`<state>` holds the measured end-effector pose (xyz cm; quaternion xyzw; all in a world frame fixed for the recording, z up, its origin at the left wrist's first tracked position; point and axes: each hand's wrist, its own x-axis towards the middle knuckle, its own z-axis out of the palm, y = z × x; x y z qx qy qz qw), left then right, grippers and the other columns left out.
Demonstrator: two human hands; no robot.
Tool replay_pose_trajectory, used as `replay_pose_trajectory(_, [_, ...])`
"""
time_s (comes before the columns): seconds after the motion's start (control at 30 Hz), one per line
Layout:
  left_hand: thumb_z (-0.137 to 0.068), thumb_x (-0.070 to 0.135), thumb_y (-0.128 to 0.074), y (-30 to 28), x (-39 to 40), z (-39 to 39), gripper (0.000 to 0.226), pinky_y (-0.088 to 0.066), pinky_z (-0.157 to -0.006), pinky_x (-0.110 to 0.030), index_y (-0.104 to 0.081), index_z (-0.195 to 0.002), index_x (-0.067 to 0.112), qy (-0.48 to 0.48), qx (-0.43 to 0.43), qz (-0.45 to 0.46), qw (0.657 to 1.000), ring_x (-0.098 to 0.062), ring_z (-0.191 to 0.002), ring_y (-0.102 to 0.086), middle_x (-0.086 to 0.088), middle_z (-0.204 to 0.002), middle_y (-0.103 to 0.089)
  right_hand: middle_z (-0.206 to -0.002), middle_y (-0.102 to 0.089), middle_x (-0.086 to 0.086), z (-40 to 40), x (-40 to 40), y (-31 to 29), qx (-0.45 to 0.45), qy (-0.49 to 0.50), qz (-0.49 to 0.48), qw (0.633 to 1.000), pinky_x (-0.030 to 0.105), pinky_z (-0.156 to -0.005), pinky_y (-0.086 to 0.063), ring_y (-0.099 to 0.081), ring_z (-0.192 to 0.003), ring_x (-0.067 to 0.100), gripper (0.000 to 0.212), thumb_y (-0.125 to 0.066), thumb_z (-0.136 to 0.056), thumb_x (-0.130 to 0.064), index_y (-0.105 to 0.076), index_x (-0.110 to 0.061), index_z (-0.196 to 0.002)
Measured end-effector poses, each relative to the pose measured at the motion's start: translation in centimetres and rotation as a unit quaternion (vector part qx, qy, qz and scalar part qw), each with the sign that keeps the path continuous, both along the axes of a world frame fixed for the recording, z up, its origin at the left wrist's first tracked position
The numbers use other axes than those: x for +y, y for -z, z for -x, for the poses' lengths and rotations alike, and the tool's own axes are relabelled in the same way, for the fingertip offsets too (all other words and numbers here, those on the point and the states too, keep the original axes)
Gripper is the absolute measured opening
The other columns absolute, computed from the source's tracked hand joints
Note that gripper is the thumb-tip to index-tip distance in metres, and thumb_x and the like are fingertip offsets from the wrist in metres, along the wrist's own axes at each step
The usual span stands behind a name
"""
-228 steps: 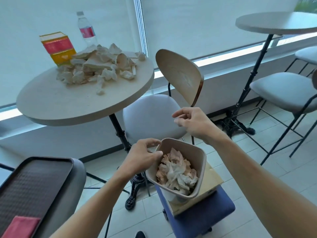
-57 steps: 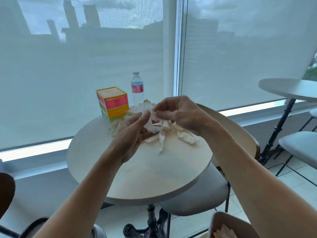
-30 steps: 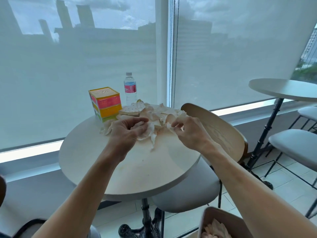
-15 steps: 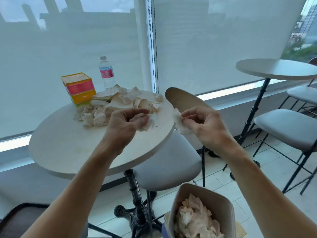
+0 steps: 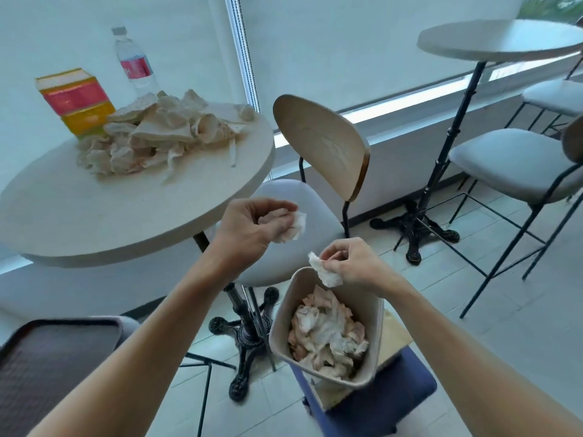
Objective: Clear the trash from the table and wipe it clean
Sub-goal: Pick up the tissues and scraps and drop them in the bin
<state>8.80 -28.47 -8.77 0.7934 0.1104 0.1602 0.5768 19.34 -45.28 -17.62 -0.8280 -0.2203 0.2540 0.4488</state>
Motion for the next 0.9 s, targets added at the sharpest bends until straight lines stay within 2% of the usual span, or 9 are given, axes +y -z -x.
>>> replay_pose_trajectory(0.07, [-0.086,0.003,-0.07,1.4,-1.1,0.0,0.018,-0.054,-0.076,-0.016,-0.075,-0.09,0.02,-0.001,0.028,-0.004,1.0,-0.007,-0.084,-0.069,0.002,-0.092,-0.076,-0.078,-0.067,-0.004,-0.4,-0.5,0.6,0.008,0.003,0.014,1.0,0.023,-0.07,-0.05,-0.063,-0.077,0.011,0.004,-0.07,-0.087,-0.017,-0.073,-0.019,-0.089])
replay_pose_trajectory(0.13, [-0.086,0.005,-0.071,3.0,-1.9,0.1,0.018,-0.055,-0.082,-0.02,-0.075,-0.09,0.022,-0.002,0.059,-0.012,0.998,-0.01,-0.088,-0.07,0.001,-0.095,-0.076,-0.078,-0.066,-0.005,-0.9,-1.1,0.7,0.01,0.014,0.013,1.0,0.024,-0.073,-0.048,-0.061,-0.079,0.011,0.013,-0.066,-0.088,-0.012,-0.072,-0.023,-0.085])
replay_pose_trajectory(0.3, [-0.087,0.013,-0.072,7.4,-3.9,0.6,0.012,-0.057,-0.082,-0.025,-0.075,-0.092,0.023,0.019,0.141,-0.048,0.989,-0.012,-0.089,-0.071,0.003,-0.094,-0.076,-0.083,-0.064,-0.006,-1.6,-2.2,-0.3,0.0,0.015,-0.009,1.0,0.023,-0.074,-0.046,-0.059,-0.082,0.008,0.014,-0.062,-0.091,-0.014,-0.071,-0.025,-0.088])
replay_pose_trajectory(0.37, [-0.086,0.017,-0.072,9.1,-4.4,0.8,0.01,-0.055,-0.083,-0.023,-0.077,-0.094,0.022,0.021,0.162,-0.083,0.983,-0.005,-0.088,-0.069,0.009,-0.094,-0.075,-0.082,-0.064,-0.006,-1.7,-2.4,-0.7,0.0,0.011,-0.018,1.0,0.021,-0.073,-0.046,-0.057,-0.076,0.006,0.015,-0.062,-0.092,-0.013,-0.07,-0.025,-0.087])
replay_pose_trajectory(0.43, [-0.084,0.021,-0.074,10.4,-4.5,1.0,0.015,-0.051,-0.086,-0.022,-0.076,-0.098,0.026,0.043,0.194,-0.104,0.975,0.002,-0.089,-0.067,0.012,-0.096,-0.074,-0.078,-0.063,-0.004,-1.6,-2.4,-1.2,0.004,0.011,-0.026,1.0,0.019,-0.068,-0.046,-0.054,-0.068,0.006,0.016,-0.062,-0.091,-0.012,-0.07,-0.024,-0.084])
replay_pose_trajectory(0.53, [-0.076,0.019,-0.081,10.6,-4.1,1.1,0.037,-0.051,-0.096,-0.029,-0.071,-0.109,0.034,0.068,0.245,-0.089,0.963,-0.006,-0.104,-0.065,0.008,-0.111,-0.071,-0.074,-0.06,-0.004,-1.3,-2.0,-1.8,0.002,-0.001,-0.03,1.0,0.02,-0.068,-0.047,-0.052,-0.064,0.006,0.015,-0.062,-0.092,-0.013,-0.07,-0.024,-0.085])
replay_pose_trajectory(0.63, [-0.074,0.015,-0.082,9.3,-2.9,1.1,0.043,-0.048,-0.098,-0.025,-0.071,-0.111,0.032,0.063,0.222,-0.085,0.969,-0.009,-0.109,-0.062,0.008,-0.114,-0.07,-0.07,-0.056,-0.005,-1.1,-1.3,-2.5,-0.001,-0.022,-0.024,0.999,0.023,-0.07,-0.047,-0.051,-0.064,0.009,0.011,-0.061,-0.093,-0.016,-0.071,-0.022,-0.091])
replay_pose_trajectory(0.73, [-0.08,0.013,-0.079,6.7,-1.9,1.7,0.031,-0.051,-0.087,-0.014,-0.07,-0.104,0.031,0.062,0.174,-0.078,0.98,-0.006,-0.101,-0.066,0.005,-0.108,-0.072,-0.075,-0.06,-0.007,-1.2,-0.4,-3.5,-0.018,-0.042,-0.014,0.999,0.022,-0.072,-0.048,-0.056,-0.071,0.007,0.009,-0.061,-0.094,-0.02,-0.07,-0.022,-0.096])
replay_pose_trajectory(0.9, [-0.084,0.012,-0.075,1.2,0.5,2.5,0.022,-0.054,-0.086,-0.02,-0.071,-0.097,0.029,0.033,0.071,-0.092,0.993,-0.004,-0.092,-0.069,0.004,-0.098,-0.074,-0.081,-0.062,-0.004,-1.4,2.6,-7.3,-0.055,-0.068,-0.049,0.995,0.025,-0.076,-0.048,-0.055,-0.074,0.007,0.011,-0.061,-0.095,-0.018,-0.07,-0.019,-0.101])
